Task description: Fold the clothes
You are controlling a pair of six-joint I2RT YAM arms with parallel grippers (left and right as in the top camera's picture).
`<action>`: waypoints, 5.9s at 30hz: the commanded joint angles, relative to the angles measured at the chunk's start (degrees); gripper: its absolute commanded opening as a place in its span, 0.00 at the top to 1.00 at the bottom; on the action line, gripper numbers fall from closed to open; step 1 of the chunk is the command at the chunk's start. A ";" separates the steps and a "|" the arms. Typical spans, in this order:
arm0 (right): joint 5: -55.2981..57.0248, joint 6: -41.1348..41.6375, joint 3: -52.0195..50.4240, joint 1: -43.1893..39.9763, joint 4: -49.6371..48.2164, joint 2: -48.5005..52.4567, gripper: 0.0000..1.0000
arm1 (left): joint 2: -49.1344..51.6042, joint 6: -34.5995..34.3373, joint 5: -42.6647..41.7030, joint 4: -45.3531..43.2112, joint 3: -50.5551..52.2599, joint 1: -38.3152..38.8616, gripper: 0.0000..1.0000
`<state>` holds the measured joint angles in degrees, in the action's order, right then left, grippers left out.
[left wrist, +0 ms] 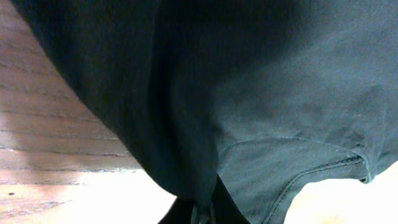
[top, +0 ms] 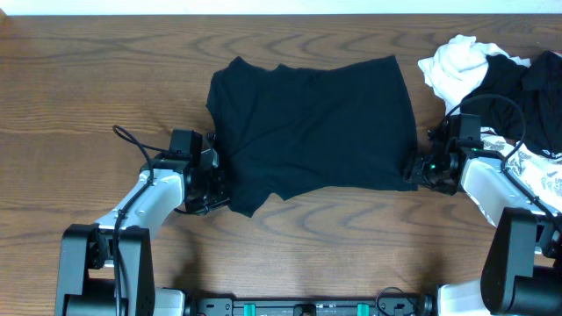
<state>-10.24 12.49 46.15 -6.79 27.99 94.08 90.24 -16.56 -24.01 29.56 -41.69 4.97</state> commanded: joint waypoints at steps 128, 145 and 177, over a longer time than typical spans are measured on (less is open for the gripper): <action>-3.26 3.37 -0.83 0.44 20.61 -27.39 0.99 | -9.20 -12.37 7.93 18.47 0.35 -0.17 0.44; -3.26 3.34 -0.83 0.44 20.59 -27.39 0.99 | 0.33 -10.21 3.65 12.00 0.35 -0.13 0.57; -3.26 3.37 -0.83 0.44 18.88 -27.39 0.99 | -20.48 -11.19 9.66 12.20 0.33 -0.20 0.94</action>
<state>-13.89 15.05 45.52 -6.72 47.42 67.31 71.57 -26.63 -17.56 42.06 -41.60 4.97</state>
